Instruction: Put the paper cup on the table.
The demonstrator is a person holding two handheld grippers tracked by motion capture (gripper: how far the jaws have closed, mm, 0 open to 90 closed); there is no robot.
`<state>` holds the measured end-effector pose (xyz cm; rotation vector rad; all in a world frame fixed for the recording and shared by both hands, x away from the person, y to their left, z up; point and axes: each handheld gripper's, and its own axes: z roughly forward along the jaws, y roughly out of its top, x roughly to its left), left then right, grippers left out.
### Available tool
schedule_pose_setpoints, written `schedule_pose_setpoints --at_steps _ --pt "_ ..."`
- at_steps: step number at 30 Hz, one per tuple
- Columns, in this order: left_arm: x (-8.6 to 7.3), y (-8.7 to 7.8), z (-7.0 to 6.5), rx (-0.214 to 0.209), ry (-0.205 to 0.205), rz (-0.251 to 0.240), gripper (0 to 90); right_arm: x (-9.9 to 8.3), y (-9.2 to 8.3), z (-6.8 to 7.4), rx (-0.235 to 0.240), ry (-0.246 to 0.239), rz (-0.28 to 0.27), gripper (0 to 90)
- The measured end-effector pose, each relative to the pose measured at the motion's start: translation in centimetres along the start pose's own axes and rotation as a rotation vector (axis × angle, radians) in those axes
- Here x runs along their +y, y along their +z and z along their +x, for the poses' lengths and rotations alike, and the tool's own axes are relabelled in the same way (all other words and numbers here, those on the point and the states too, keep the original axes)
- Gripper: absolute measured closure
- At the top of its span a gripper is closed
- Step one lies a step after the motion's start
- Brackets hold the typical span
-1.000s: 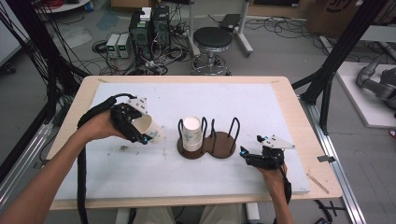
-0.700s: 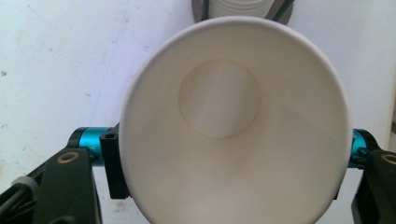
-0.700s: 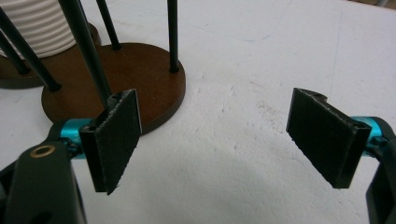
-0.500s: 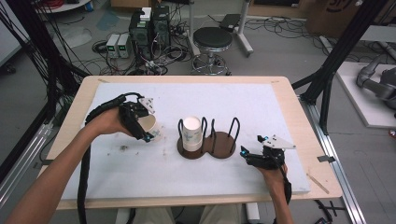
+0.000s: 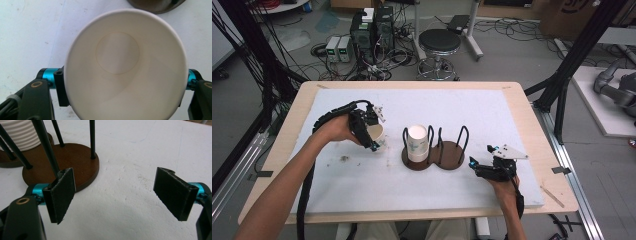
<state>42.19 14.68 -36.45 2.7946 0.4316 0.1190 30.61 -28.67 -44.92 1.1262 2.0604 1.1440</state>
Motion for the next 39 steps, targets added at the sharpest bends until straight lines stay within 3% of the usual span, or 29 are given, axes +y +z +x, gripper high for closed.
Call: schedule_pose_setpoints --at_steps 8,14,19,28,39 --pt "0.8 1.4 -0.4 -0.026 0.01 0.069 26.9 0.0 0.0 0.0 0.003 0.002 0.002 18.3" --pt "0.8 2.2 -0.5 -0.043 0.009 0.078 26.8 0.0 0.0 0.0 0.005 0.008 0.002 18.3" --pt "0.7 2.9 -0.6 -0.063 0.01 0.046 27.4 0.0 0.0 -0.1 0.003 0.005 0.005 18.3" --pt "0.8 3.3 -0.6 -0.06 -0.003 0.005 26.2 0.0 0.1 0.0 0.006 0.012 0.011 18.3" --pt "-0.1 3.7 -0.4 -0.066 -0.022 -0.052 15.1 0.0 0.1 -0.1 0.007 0.01 0.008 18.3"
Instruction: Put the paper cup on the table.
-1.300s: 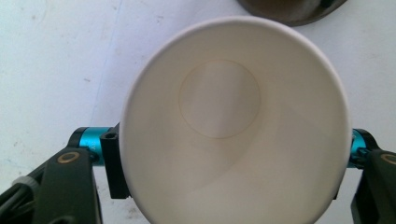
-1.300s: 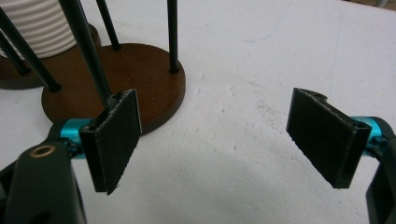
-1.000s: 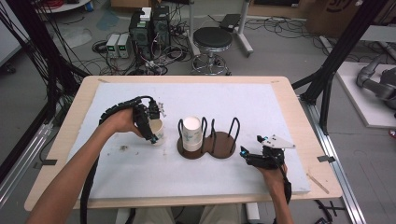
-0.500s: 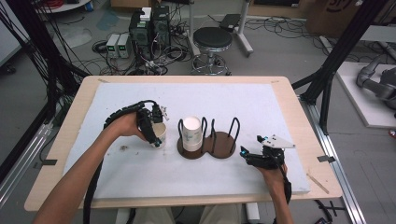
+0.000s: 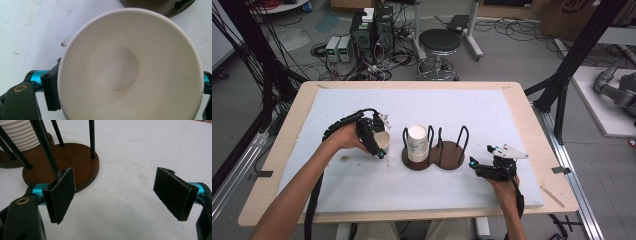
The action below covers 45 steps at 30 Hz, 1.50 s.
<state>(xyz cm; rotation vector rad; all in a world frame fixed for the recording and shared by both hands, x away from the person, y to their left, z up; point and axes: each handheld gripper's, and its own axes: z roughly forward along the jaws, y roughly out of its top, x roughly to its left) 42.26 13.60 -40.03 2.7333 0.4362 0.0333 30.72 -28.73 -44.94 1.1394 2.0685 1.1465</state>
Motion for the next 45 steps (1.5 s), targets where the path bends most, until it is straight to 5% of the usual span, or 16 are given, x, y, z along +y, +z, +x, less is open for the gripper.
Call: schedule_pose_setpoints --at_steps 5,45 --pt "-0.2 0.1 -0.1 -0.005 -0.004 -0.031 10.9 0.0 0.0 0.0 0.0 0.0 -0.003 18.3" --pt "-1.2 -0.1 -0.3 0.001 -0.018 -0.026 10.9 0.0 -0.1 -0.1 0.011 0.006 -0.005 18.3"
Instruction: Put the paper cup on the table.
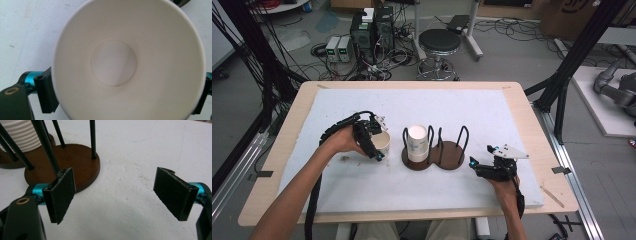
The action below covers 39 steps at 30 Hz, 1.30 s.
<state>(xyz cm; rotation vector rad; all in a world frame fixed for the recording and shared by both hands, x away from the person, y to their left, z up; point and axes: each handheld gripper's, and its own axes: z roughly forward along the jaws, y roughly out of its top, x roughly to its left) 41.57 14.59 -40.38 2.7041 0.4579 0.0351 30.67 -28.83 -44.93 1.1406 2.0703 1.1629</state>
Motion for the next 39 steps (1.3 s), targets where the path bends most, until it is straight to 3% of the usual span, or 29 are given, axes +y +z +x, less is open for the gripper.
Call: schedule_pose_setpoints --at_steps 11,18,22,25,27,29,31,37,39 --pt "-1.1 -0.9 -0.1 0.004 -0.013 -0.008 11.0 0.0 0.1 0.0 0.001 -0.004 0.002 18.3" --pt "-3.7 -1.2 -0.1 0.019 -0.055 -0.049 11.1 0.0 0.1 0.0 0.004 -0.004 0.002 18.3" --pt "-4.8 -1.5 -0.3 0.025 -0.056 -0.067 11.2 0.0 0.0 0.0 0.003 -0.009 -0.004 18.3" --pt "-6.1 -2.0 -0.8 0.043 -0.082 -0.12 11.3 0.0 -0.1 0.1 0.003 -0.002 -0.005 18.3" --pt "-7.7 -2.6 -1.3 0.066 -0.104 -0.198 11.3 -0.1 -0.1 0.0 0.004 -0.003 -0.013 18.2" --pt "-8.1 -2.7 -1.6 0.075 -0.114 -0.223 11.4 -0.1 -0.1 0.0 0.005 -0.006 -0.016 18.3" --pt "-9.4 -3.1 -2.3 0.093 -0.123 -0.283 11.4 -0.1 -0.1 -0.1 0.007 -0.001 -0.014 18.3" --pt "-11.0 -3.4 -3.1 0.122 -0.168 -0.371 11.5 -0.1 -0.2 0.0 0.004 -0.004 -0.018 18.2" --pt "-11.6 -3.6 -3.6 0.156 -0.184 -0.404 11.5 -0.2 -0.2 0.0 0.003 -0.004 -0.025 18.2"
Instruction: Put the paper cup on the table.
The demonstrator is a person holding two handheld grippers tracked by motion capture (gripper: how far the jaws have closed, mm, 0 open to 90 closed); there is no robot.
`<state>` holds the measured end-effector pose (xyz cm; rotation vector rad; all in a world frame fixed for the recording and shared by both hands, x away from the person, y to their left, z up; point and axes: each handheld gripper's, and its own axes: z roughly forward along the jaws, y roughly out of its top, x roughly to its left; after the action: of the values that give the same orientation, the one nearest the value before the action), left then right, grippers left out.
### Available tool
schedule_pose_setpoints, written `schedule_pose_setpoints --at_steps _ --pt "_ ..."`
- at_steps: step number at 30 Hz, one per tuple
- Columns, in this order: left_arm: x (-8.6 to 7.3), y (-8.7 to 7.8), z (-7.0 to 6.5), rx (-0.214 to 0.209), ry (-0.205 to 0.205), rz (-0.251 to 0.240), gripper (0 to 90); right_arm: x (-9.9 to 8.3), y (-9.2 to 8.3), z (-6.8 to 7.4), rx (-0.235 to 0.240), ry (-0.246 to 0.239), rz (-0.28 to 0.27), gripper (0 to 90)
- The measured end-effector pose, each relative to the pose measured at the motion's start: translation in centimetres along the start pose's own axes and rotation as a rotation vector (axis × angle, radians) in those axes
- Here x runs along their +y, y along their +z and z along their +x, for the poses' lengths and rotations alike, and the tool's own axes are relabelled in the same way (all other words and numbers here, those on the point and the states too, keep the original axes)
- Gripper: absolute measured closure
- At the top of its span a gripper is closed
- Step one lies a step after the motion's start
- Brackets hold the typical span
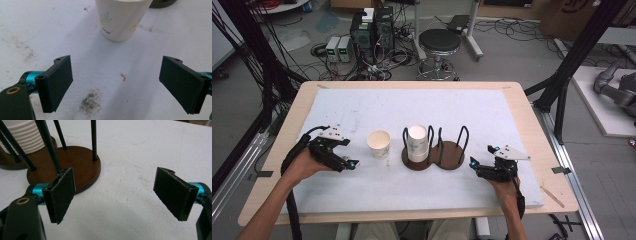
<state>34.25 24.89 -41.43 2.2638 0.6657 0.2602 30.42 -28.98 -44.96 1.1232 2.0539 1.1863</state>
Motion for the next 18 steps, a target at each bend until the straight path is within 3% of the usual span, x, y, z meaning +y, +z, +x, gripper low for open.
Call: schedule_pose_setpoints --at_steps 1,3,5,7,8,9,10,11,12,13,14,17,18 --pt "0.0 0.0 0.0 0.0 0.0 0.0 11.5 0.0 0.0 0.0 0.0 -0.001 0.0 18.2" --pt "-0.7 -0.4 -0.4 0.033 -0.019 -0.062 11.6 0.0 0.0 0.0 0.0 -0.002 -0.001 18.3" --pt "-0.9 -0.6 -0.5 0.049 -0.025 -0.072 11.7 0.0 0.0 0.0 0.0 -0.003 -0.001 18.2" --pt "-1.5 -0.8 -1.0 0.082 -0.051 -0.135 11.7 0.0 0.0 0.0 0.0 -0.003 0.0 18.2" --pt "-1.5 -0.8 -1.0 0.082 -0.051 -0.135 11.8 0.0 0.0 0.0 0.0 -0.003 0.0 18.2" --pt "-2.0 -0.8 -1.3 0.113 -0.08 -0.186 11.8 0.0 0.0 0.0 -0.001 -0.005 -0.001 18.3" --pt "-2.0 -0.8 -1.3 0.113 -0.08 -0.186 11.8 0.0 0.0 0.0 -0.001 -0.002 -0.001 18.2" --pt "-2.6 -0.7 -1.8 0.145 -0.106 -0.242 11.8 0.0 0.0 0.0 -0.002 -0.001 -0.002 18.2" --pt "-2.6 -0.7 -1.8 0.145 -0.106 -0.242 11.7 0.0 0.0 0.1 -0.002 0.002 -0.004 18.3" --pt "-3.3 -0.7 -2.4 0.172 -0.131 -0.307 11.8 0.0 0.0 0.0 -0.002 0.001 -0.004 18.2" --pt "-3.3 -0.7 -2.4 0.172 -0.131 -0.307 11.8 0.0 0.0 0.0 0.0 0.003 -0.002 18.2" --pt "-4.4 -0.8 -3.2 0.224 -0.167 -0.395 11.7 0.0 0.0 -0.1 -0.001 0.001 -0.005 18.2" --pt "-5.1 -0.7 -3.7 0.264 -0.172 -0.437 11.8 -0.1 -0.1 0.0 -0.005 -0.006 -0.009 18.3"
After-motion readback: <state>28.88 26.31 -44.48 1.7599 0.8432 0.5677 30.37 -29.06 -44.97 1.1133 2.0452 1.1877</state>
